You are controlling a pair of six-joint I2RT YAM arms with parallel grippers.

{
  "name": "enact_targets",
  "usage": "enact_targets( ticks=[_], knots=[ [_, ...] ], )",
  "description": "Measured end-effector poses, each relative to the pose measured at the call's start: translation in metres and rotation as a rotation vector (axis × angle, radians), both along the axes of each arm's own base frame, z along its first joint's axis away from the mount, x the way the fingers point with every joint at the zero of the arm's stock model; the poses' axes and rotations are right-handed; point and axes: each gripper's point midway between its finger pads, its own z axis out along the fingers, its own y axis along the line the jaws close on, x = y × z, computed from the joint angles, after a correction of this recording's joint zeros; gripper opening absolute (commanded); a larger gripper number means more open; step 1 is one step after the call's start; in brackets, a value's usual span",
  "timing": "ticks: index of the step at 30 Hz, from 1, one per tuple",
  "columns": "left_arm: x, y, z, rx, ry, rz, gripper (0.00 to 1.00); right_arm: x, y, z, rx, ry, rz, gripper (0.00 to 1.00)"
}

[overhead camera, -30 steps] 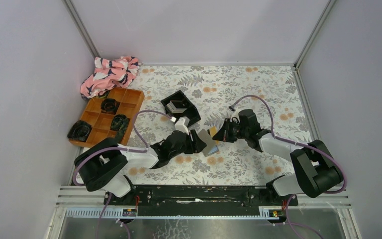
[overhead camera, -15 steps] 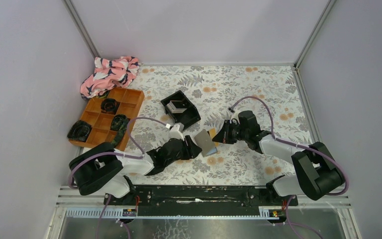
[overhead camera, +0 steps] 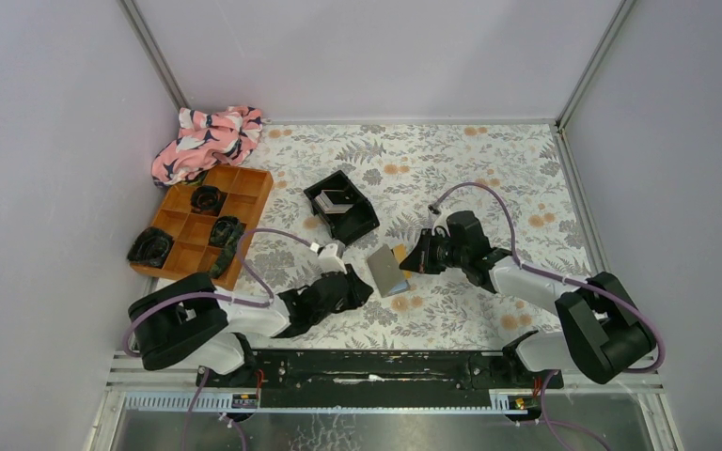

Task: Put the credit cards into the card holder
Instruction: Open the card holder at the center of the board.

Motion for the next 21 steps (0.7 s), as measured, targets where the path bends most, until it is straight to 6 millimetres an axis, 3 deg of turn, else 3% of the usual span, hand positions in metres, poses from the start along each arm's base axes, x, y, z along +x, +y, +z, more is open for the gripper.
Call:
enact_targets(
  ticks=[14,21],
  knots=[
    [0.004,-0.011,-0.016,0.161,0.027,0.023,0.17,-0.009,0.006,0.002,-0.036,-0.015,0.019,0.00],
    [0.012,-0.019,-0.017,0.180,0.025,0.036,0.17,-0.010,0.015,0.015,-0.035,-0.058,0.035,0.00]
  ],
)
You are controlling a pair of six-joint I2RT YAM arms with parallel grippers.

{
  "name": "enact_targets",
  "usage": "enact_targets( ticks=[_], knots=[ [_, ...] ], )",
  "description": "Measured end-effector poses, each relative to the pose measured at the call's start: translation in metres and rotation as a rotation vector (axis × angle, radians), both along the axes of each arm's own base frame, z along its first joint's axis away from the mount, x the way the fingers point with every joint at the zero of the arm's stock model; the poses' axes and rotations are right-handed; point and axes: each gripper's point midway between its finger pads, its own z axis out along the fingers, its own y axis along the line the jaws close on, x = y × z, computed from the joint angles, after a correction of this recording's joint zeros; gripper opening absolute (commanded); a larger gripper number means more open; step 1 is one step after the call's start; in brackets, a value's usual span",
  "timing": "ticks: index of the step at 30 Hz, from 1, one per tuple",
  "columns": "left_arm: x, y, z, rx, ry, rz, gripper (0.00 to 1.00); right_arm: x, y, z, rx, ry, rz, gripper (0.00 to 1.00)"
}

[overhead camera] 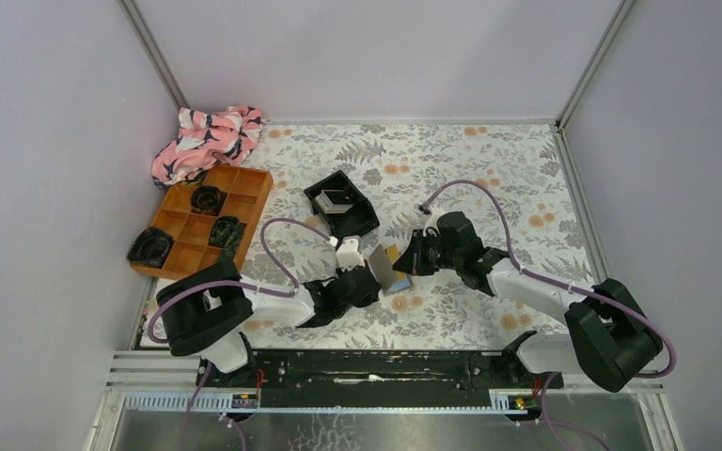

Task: Put the credit cards into the card holder
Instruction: Open the card holder at the center of the board.

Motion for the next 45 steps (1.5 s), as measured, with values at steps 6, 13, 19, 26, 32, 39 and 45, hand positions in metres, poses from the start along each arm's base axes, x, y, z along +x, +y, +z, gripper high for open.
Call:
enact_targets(
  ticks=[6,13,19,26,32,39,45],
  knots=[
    [0.002,-0.001,0.000,0.006,-0.003,0.003,0.17,-0.003,0.004,0.001,-0.020,-0.006,0.009,0.00],
    [0.005,-0.005,0.000,0.015,-0.009,0.005,0.17,-0.009,0.011,0.002,-0.042,-0.022,0.024,0.00],
    [0.008,-0.009,-0.001,0.020,-0.015,0.005,0.18,-0.013,0.014,0.000,-0.062,-0.035,0.029,0.02],
    [0.015,-0.016,0.000,0.042,-0.037,0.001,0.18,-0.010,0.013,-0.002,-0.083,-0.050,0.005,0.04],
    [0.024,-0.022,-0.001,0.051,-0.051,-0.002,0.18,-0.004,0.009,-0.004,-0.108,-0.071,-0.024,0.05],
    [0.038,-0.026,-0.002,0.023,-0.074,0.006,0.20,0.002,0.006,-0.021,-0.171,-0.079,-0.052,0.05],
    [0.049,-0.024,-0.002,0.012,-0.083,0.012,0.24,0.010,0.008,-0.033,-0.222,-0.089,-0.068,0.05]
  ],
)
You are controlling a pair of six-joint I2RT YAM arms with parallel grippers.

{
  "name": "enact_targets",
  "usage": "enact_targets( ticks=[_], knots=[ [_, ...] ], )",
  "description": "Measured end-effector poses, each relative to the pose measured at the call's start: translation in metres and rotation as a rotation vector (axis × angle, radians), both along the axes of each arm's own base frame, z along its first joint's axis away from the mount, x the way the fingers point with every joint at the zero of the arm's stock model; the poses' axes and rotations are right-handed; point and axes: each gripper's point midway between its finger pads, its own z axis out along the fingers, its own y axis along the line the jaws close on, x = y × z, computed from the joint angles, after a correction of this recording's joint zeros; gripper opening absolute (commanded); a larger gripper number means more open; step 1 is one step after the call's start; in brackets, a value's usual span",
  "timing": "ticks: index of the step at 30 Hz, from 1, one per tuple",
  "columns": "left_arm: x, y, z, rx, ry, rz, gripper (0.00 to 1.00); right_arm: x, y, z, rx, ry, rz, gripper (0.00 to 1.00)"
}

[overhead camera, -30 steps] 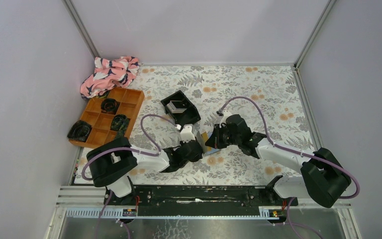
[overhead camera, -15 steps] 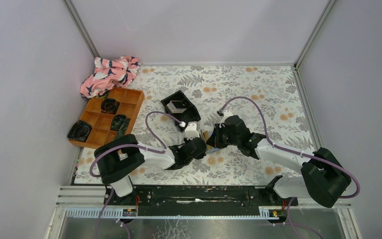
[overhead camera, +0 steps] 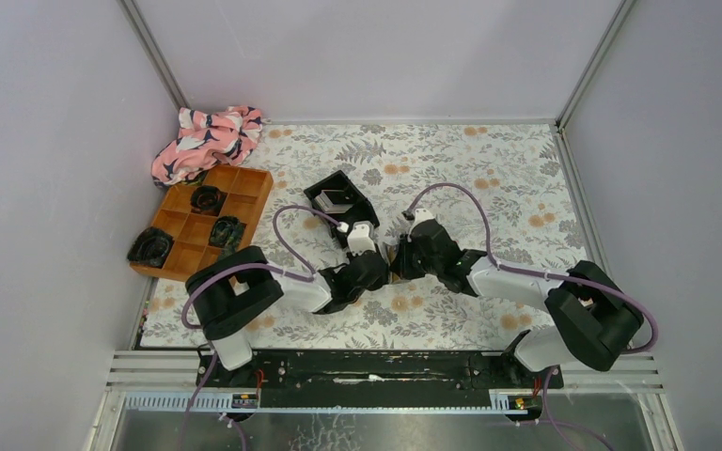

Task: Put the credit cards into the card holder
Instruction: Open the card holder at the center of the board.

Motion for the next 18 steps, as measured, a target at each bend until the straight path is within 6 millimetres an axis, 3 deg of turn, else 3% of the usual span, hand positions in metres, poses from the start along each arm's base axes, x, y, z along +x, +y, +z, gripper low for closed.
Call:
enact_targets(
  ticks=[6,18],
  knots=[
    [-0.003,0.011,0.001,0.005,0.004,0.015,0.26,0.003,0.005,-0.004,-0.014,-0.002,0.005,0.05],
    [-0.029,0.046,0.013,0.088,0.059,0.010,0.26,0.003,0.016,-0.004,0.003,-0.012,0.028,0.05]
  ],
)
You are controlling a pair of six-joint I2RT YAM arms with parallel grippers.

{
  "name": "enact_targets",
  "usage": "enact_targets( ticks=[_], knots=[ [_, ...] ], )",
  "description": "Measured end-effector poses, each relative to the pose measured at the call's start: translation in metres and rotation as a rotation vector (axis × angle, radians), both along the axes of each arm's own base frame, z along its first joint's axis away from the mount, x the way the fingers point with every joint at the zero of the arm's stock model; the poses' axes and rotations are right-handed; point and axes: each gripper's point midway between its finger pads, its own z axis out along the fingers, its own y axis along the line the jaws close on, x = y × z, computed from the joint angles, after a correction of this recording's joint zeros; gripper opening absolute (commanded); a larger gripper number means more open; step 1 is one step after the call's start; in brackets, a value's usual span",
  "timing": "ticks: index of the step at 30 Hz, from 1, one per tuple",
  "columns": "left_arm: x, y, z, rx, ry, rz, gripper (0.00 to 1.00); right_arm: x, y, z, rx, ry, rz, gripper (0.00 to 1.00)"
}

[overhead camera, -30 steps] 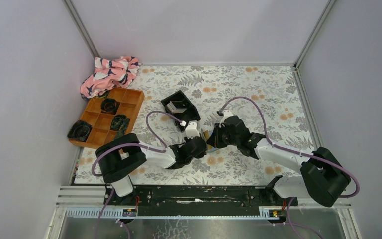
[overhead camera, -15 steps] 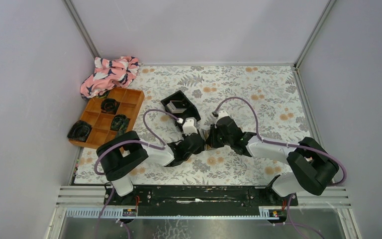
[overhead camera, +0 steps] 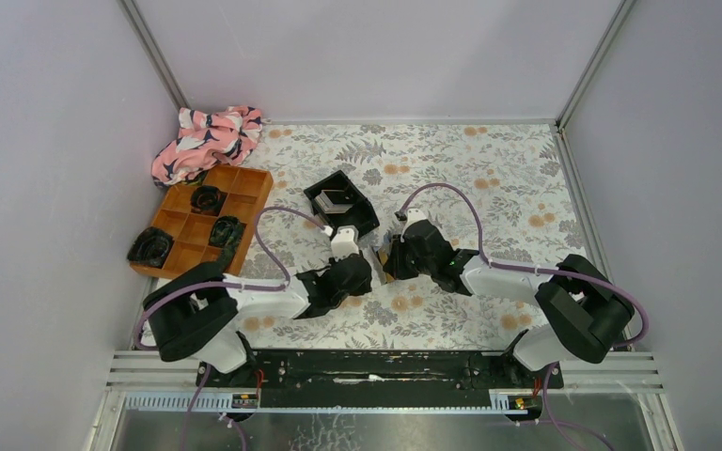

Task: Put the credit cards into the card holder
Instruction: Open the card holder at the center of the board.

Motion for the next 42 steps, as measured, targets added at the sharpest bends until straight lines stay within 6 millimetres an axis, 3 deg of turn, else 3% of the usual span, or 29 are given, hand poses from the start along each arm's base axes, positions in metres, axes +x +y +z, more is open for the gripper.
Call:
enact_targets(
  ticks=[12,21,29,37,42],
  knots=[
    [0.013,0.003,0.043,-0.031,-0.089,0.049,0.37,-0.005,-0.003,-0.007,-0.026,0.021,0.006,0.05],
    [0.048,-0.021,0.083,-0.046,-0.183,0.082,0.39,-0.008,-0.003,-0.009,-0.032,0.027,0.013,0.05],
    [0.056,-0.017,0.049,0.033,-0.136,0.089,0.37,-0.008,-0.003,-0.009,-0.034,0.029,0.014,0.05],
    [0.045,0.000,0.010,0.090,-0.066,0.105,0.33,-0.012,-0.004,-0.009,-0.041,0.037,0.017,0.05],
    [0.041,0.005,-0.003,0.100,-0.045,0.118,0.30,-0.014,-0.006,-0.008,-0.047,0.042,0.019,0.05]
  ],
)
